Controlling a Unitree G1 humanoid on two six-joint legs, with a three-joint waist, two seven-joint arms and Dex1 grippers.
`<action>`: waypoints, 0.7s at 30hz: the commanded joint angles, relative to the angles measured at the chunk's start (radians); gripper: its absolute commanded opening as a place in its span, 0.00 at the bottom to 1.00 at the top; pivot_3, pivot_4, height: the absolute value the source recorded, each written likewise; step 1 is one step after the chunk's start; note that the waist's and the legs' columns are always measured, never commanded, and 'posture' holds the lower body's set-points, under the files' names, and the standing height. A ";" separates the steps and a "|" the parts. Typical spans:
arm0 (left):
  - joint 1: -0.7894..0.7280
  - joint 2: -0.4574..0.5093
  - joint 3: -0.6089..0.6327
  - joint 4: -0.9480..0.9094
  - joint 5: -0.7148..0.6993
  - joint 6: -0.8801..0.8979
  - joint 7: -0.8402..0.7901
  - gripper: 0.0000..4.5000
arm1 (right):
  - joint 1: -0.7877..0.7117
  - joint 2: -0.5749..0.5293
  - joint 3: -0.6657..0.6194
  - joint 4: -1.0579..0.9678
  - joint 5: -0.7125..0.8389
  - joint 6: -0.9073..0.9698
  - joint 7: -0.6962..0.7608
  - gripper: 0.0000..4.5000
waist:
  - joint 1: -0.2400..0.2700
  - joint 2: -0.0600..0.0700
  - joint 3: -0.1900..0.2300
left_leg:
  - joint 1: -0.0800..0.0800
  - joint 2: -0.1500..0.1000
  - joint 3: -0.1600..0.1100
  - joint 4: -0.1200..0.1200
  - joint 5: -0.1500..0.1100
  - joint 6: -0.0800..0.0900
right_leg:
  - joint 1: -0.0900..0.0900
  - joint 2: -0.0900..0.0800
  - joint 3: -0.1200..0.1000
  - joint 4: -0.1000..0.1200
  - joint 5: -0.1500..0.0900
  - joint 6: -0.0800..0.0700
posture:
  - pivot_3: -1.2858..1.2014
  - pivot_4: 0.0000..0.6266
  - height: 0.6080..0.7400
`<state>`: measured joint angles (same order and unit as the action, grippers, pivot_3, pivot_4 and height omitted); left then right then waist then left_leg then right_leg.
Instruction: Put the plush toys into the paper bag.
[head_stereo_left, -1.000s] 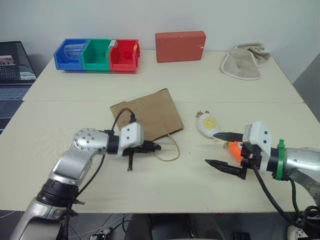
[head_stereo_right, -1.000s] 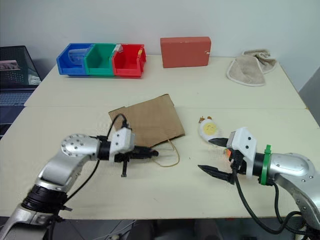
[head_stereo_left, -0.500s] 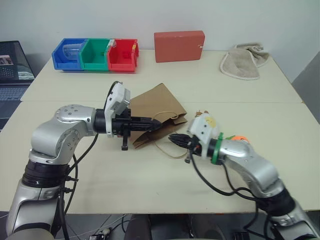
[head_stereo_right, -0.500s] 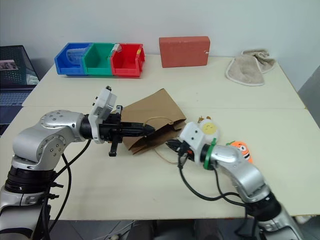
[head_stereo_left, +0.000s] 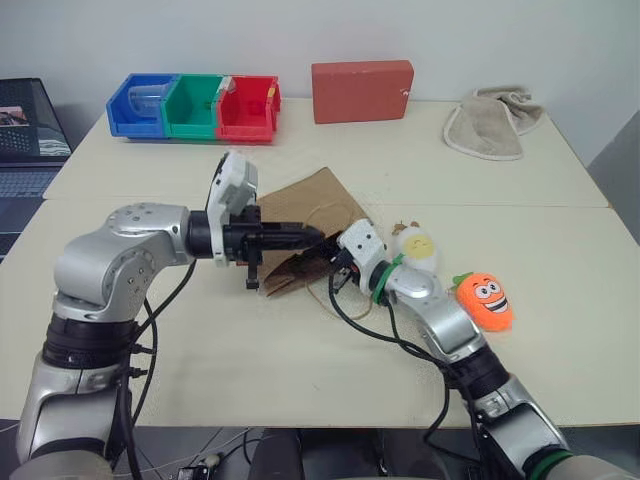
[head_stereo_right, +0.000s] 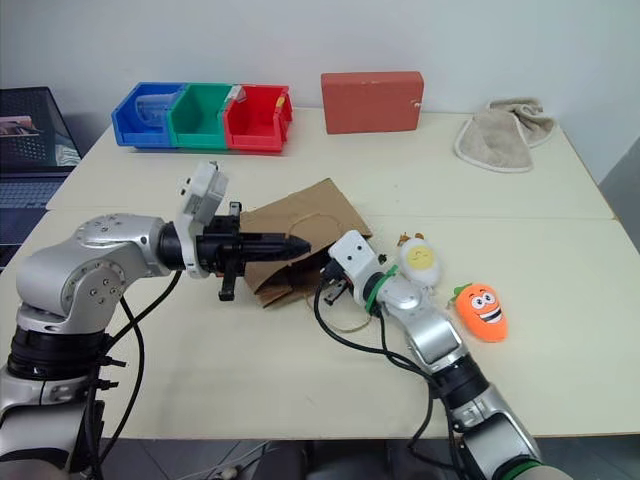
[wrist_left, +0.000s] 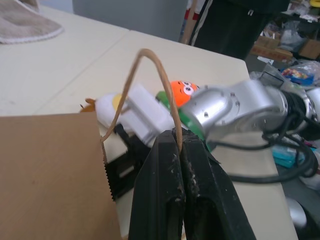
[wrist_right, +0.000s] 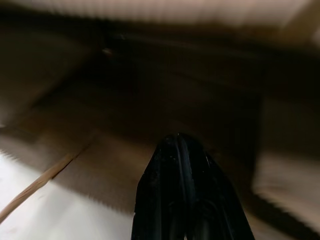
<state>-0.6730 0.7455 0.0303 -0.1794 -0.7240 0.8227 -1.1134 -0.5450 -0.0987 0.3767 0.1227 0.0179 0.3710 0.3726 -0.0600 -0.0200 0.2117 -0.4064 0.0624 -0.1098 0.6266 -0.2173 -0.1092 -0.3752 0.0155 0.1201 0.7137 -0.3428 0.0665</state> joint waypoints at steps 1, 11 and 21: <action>-0.033 -0.002 0.044 0.000 -0.032 0.014 0.021 0.00 | -0.009 0.027 -0.004 0.038 -0.044 -0.055 -0.039 0.01 | 0.000 0.000 0.000 | 0.000 0.000 0.000 0.000 0.000 0.000 | 0.000 0.000 0.000 0.000 0.000 0.000 | 0.52 0.24 1.00; -0.165 0.000 0.102 0.129 0.016 -0.071 0.083 0.00 | 0.024 0.063 -0.003 0.049 -0.083 -0.064 -0.034 0.01 | 0.000 0.000 0.000 | -0.001 0.000 0.000 0.000 0.000 0.000 | 0.000 0.000 0.000 0.000 0.000 0.000 | 0.52 0.24 1.00; -0.296 0.010 0.129 0.180 0.066 -0.174 0.094 0.00 | 0.008 0.070 -0.015 0.067 -0.086 -0.039 -0.023 0.01 | -0.001 0.000 0.000 | -0.001 0.000 -0.001 0.000 0.000 0.000 | -0.001 0.000 -0.001 0.000 0.000 0.000 | 0.52 0.24 1.00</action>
<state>-0.9368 0.7454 0.1240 0.0240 -0.6581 0.6769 -1.0286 -0.5261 -0.0371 0.3702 0.1979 -0.0604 0.3266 0.3467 -0.0612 -0.0200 0.2117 -0.4075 0.0622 -0.1106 0.6263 -0.2172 -0.1094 -0.3763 0.0153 0.1193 0.7138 -0.3428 0.0665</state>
